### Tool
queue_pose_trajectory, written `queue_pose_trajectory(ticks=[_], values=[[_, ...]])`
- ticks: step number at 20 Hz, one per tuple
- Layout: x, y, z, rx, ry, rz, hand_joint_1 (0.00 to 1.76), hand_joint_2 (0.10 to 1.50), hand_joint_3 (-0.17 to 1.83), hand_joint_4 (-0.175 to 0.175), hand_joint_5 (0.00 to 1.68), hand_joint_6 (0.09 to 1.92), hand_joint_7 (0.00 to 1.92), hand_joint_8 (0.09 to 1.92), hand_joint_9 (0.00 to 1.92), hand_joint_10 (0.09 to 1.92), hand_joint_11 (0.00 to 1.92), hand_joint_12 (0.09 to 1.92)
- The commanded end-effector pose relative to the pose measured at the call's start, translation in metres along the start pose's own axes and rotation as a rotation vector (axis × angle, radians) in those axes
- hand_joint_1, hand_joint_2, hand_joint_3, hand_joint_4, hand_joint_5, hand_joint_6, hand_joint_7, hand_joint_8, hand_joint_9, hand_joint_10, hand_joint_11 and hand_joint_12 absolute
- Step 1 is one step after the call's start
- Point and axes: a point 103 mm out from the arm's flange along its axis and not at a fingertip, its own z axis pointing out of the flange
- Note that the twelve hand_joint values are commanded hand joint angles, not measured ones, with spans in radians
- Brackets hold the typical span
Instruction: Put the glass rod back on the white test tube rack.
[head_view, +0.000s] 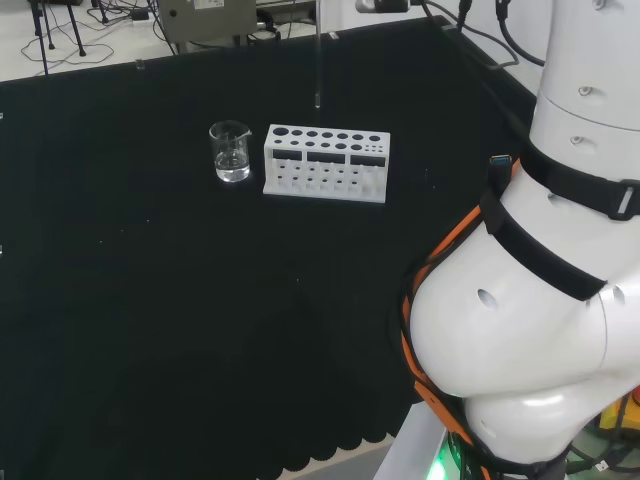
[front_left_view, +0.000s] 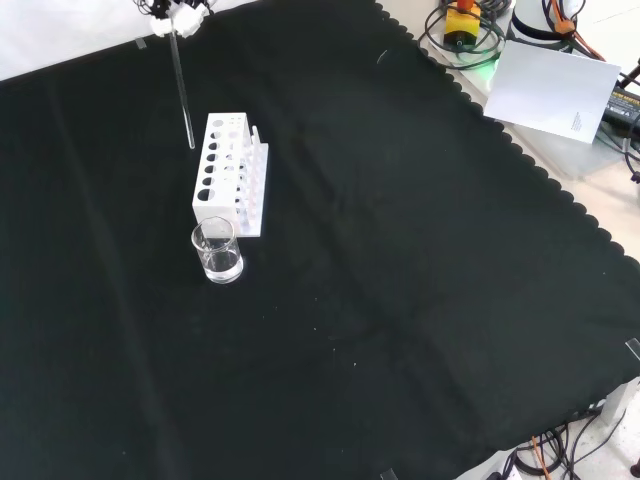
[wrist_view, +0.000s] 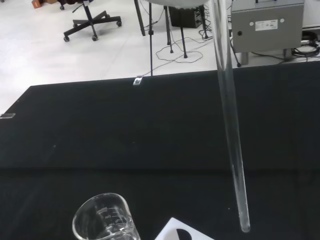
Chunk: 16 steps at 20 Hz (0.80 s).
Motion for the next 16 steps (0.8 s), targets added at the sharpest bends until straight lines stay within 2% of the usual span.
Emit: queue_pose_trajectory(ticks=[1, 9, 14, 16], values=[[-0.004, -0.007, -0.002, -0.009, 0.002, 0.006, 1.3, 1.12, -0.17, -0.175, 1.23, 0.29, 1.15, 1.07, 1.76, 0.67, 1.21, 0.75], [-0.002, -0.018, -0.004, -0.038, -0.005, -0.02, 1.3, 1.12, -0.17, -0.175, 1.23, 0.29, 1.15, 1.07, 1.76, 0.67, 1.21, 0.75], [0.012, -0.045, -0.004, -0.063, -0.014, -0.028, 1.3, 1.12, -0.17, -0.175, 1.23, 0.29, 1.15, 1.07, 1.76, 0.67, 1.21, 0.75], [0.014, -0.047, -0.003, -0.032, -0.006, -0.031, 1.3, 1.12, -0.17, -0.175, 1.23, 0.3, 1.15, 1.07, 1.76, 0.67, 1.21, 0.75]])
